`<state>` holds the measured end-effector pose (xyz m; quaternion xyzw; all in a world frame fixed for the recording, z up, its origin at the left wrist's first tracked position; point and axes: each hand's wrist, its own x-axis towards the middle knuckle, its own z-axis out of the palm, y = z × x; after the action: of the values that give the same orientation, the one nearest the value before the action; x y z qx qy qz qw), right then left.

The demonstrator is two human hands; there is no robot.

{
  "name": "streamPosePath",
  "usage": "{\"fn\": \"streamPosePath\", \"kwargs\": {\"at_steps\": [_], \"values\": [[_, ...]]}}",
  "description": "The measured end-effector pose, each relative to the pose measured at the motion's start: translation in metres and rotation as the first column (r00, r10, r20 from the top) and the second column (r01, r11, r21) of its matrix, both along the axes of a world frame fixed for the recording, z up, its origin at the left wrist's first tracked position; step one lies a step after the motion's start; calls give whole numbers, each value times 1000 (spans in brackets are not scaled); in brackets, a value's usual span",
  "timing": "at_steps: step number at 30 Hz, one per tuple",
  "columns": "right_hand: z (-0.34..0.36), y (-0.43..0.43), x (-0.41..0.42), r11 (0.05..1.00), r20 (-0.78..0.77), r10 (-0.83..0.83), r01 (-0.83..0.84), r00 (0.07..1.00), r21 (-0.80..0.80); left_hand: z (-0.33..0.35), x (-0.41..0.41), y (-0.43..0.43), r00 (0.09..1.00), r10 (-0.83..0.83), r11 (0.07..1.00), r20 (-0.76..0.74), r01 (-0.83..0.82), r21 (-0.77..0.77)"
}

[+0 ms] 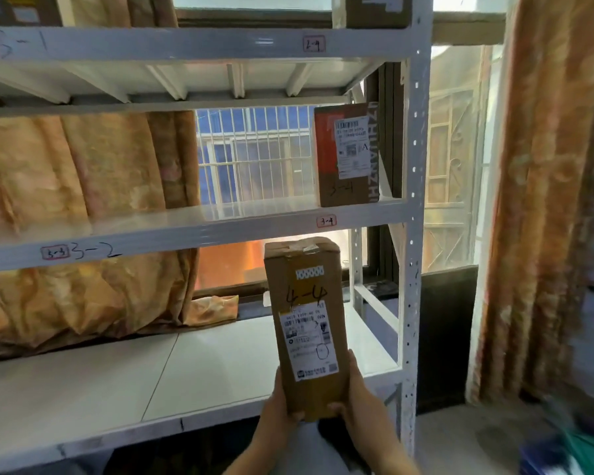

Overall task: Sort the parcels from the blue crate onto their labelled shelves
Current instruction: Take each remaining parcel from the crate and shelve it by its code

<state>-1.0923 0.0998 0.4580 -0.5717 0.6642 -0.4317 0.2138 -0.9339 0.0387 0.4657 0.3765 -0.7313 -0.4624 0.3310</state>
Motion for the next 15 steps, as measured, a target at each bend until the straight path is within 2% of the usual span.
{"fn": "streamPosePath", "kwargs": {"at_steps": [4, 7, 8, 10, 11, 12, 13, 15], "values": [[-5, -14, -24, 987, 124, -125, 111, 984, 115, -16, -32, -14, 1000, -8, 1000, 21, 8, 13], [-10, -22, -44, 984, 62, -142, 134, 988, 117, -20, -58, -28, 999, -6, 1000, 44, 7, -29], [-13, -26, -51, 980, 60, -171, 163, 984, 113, -22, -66, -33, 998, -20, 998, 56, 24, -63], [-17, -32, -61, 956, 111, -256, 235, 960, 177, -29, -80, -43, 983, -13, 973, 185, 55, -223], [-16, -36, -66, 950, 72, -266, 250, 961, 186, -31, -85, -48, 978, 2, 969, 210, 50, -243], [-17, -41, -70, 951, -19, -257, 256, 966, 175, -35, -89, -54, 980, 3, 973, 197, 43, -229], [-17, -46, -75, 949, -71, -258, 267, 963, 170, -37, -93, -60, 991, -25, 992, 133, 41, -120], [-17, -57, -84, 948, -106, -266, 280, 958, 154, -38, -102, -77, 993, -7, 997, 114, 15, -70]]}}
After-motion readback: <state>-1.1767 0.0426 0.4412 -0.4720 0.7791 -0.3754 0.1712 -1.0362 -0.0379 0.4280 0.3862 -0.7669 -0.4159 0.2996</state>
